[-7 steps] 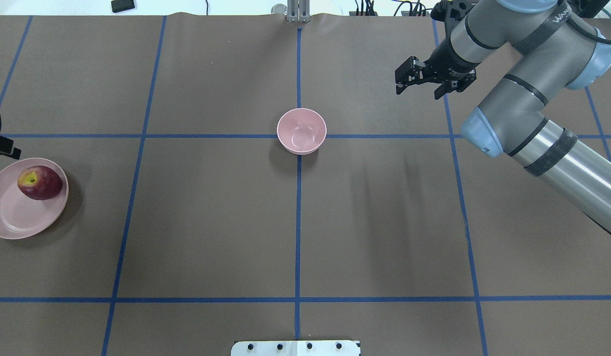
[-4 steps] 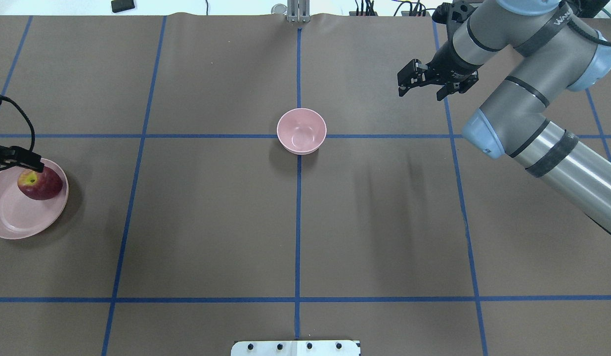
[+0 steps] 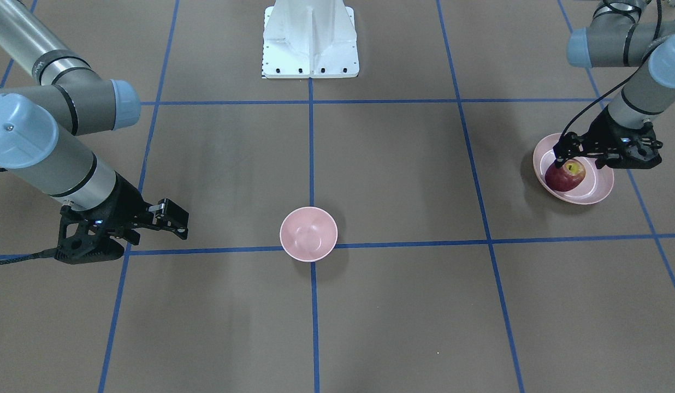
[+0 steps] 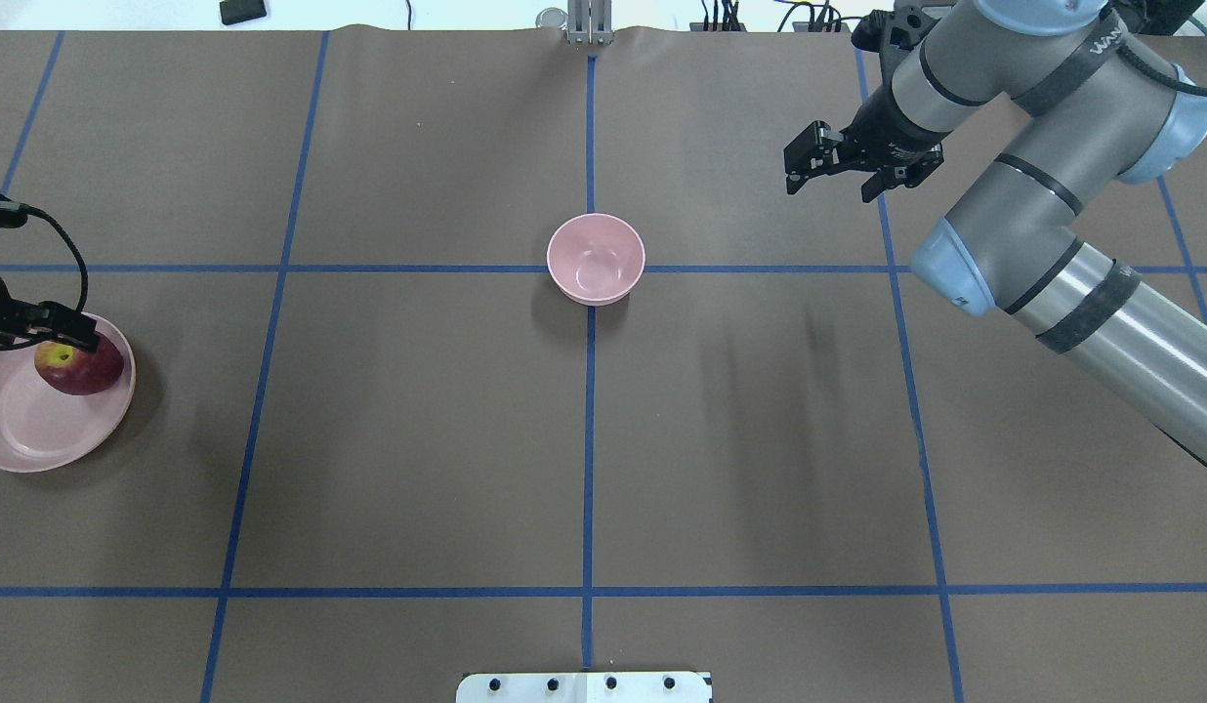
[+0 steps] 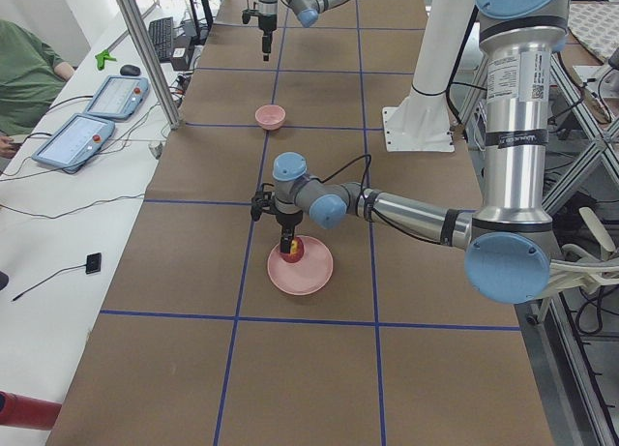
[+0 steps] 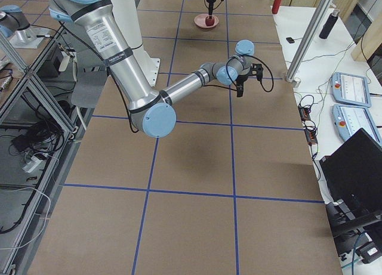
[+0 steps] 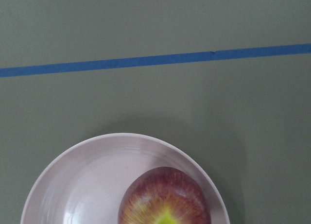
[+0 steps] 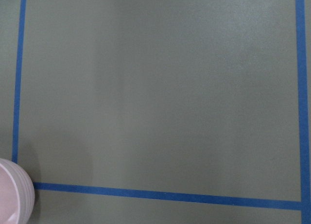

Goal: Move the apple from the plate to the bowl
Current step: 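Lower the left gripper over the red apple on the pink plate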

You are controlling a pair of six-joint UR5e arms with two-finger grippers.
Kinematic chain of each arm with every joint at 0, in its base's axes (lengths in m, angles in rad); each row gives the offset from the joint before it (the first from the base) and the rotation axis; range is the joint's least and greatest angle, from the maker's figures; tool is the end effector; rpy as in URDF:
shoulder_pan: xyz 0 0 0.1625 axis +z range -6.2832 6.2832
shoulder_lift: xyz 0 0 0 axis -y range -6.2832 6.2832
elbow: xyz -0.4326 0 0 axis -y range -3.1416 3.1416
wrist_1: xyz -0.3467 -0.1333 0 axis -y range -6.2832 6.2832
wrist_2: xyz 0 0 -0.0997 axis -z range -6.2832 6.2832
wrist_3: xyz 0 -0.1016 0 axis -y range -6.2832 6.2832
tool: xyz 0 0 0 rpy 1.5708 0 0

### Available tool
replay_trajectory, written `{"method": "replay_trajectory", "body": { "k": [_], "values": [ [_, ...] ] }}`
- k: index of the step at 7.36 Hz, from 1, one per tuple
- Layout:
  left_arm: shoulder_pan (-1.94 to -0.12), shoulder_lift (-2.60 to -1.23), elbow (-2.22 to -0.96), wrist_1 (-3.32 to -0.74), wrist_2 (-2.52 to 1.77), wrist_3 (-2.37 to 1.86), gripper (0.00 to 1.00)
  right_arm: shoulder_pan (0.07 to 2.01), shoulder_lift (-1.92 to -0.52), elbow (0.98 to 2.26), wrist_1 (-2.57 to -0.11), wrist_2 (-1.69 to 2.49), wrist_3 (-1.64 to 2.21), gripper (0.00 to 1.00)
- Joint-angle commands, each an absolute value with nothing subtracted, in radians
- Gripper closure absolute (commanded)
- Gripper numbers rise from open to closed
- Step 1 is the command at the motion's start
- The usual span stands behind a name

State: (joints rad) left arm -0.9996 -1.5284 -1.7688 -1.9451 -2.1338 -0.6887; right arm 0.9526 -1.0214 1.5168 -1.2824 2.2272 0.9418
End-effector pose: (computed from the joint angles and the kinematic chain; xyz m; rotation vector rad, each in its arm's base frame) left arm 0.1787 -0.4244 0.5647 0.0929 0.7472 0.0372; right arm -0.3235 -0.5778 0.3532 0.0989 -0.9702 0.0404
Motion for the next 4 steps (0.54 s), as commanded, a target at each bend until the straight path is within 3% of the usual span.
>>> {"method": "replay_trajectory", "body": {
  "k": [1,4],
  "values": [
    [-0.999,-1.549,-1.737,-1.945,-2.134,-0.689,0.02,0.950,-1.022,1.516,-1.282,2.223,0.942,0.00],
    [-0.991,-1.591,-1.703,-1.945,-2.134,-0.712,0.02,0.945,-1.019,1.514,-1.282,2.218,0.942,0.00]
  ]
}}
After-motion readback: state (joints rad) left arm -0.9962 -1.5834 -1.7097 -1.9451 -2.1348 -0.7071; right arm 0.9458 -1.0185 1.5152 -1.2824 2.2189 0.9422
